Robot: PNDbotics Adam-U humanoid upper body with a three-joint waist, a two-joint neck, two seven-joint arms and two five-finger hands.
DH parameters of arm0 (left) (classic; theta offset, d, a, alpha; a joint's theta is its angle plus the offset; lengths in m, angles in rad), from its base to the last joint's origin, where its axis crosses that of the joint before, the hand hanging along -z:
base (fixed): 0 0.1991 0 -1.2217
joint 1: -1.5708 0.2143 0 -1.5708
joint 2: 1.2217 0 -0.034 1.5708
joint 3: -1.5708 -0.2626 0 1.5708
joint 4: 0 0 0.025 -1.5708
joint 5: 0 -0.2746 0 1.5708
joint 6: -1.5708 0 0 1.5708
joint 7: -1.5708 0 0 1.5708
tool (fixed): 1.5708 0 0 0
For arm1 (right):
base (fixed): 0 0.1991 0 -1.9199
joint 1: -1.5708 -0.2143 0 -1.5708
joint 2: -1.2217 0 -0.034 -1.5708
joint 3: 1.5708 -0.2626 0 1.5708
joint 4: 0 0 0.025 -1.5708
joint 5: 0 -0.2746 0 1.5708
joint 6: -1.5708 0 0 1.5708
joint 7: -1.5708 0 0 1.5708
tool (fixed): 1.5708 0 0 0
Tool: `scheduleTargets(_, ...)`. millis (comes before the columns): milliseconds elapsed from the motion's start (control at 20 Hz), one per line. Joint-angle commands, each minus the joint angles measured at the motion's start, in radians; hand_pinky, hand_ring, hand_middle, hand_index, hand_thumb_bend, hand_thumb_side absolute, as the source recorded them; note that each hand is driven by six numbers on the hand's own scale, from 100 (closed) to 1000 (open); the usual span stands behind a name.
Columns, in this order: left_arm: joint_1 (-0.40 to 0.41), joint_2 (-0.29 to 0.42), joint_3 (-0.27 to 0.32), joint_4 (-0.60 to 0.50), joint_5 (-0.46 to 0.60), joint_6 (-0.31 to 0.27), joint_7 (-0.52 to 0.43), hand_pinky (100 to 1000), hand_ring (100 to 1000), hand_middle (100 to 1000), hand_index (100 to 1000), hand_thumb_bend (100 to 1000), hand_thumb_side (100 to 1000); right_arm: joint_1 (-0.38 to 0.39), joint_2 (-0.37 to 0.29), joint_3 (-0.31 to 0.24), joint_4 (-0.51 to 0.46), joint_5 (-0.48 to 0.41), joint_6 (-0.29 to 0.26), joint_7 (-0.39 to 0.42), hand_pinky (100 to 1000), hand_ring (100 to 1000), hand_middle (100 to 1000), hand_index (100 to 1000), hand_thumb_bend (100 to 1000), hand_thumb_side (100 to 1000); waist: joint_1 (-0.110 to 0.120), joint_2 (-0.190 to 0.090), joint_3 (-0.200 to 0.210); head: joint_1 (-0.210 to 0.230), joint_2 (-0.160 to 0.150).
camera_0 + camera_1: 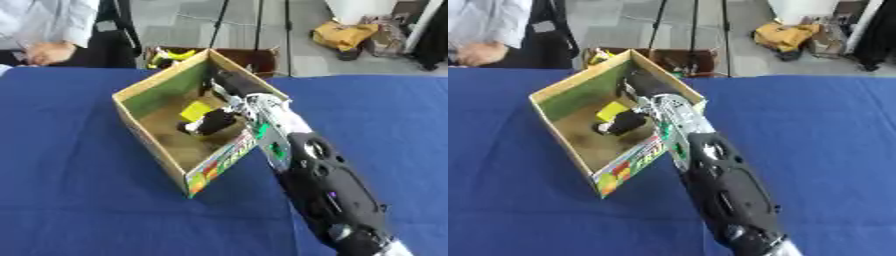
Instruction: Pick up objects on the table and place them in the box.
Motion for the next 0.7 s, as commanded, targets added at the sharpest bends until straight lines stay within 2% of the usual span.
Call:
scheduleTargets(50, 0.000, 0.018, 0.004, -0.020, 0.005, 0.001, 0.001, 274, 474, 557, 884, 338, 957, -0.026, -0.018, -0.008, -0.035, -0.009, -0.004, -0.001, 860, 959, 768, 759, 571, 599, 0.007, -0.033, -0.001, 0.002, -0.007)
scheduleTargets(500, 0.005, 0.019, 0.006, -0.020, 0.006, 0.003, 0.002, 275, 474, 557, 882, 337, 956, -0.027, -0.044, -0.008, -0.109, -0.083, -0.013, -0.074, 860, 961, 744, 773, 543, 665, 0.011, -0.044, -0.008, 0.008, -0.003)
scheduleTargets(700, 0.008, 0.019, 0.009, -0.020, 0.005, 0.003, 0.006, 275, 474, 557, 881, 337, 956, -0.019, -0.073, -0.004, -0.195, -0.140, -0.042, -0.119, 844, 957, 751, 874, 508, 690, 0.015, -0.048, -0.018, 0.019, 0.002)
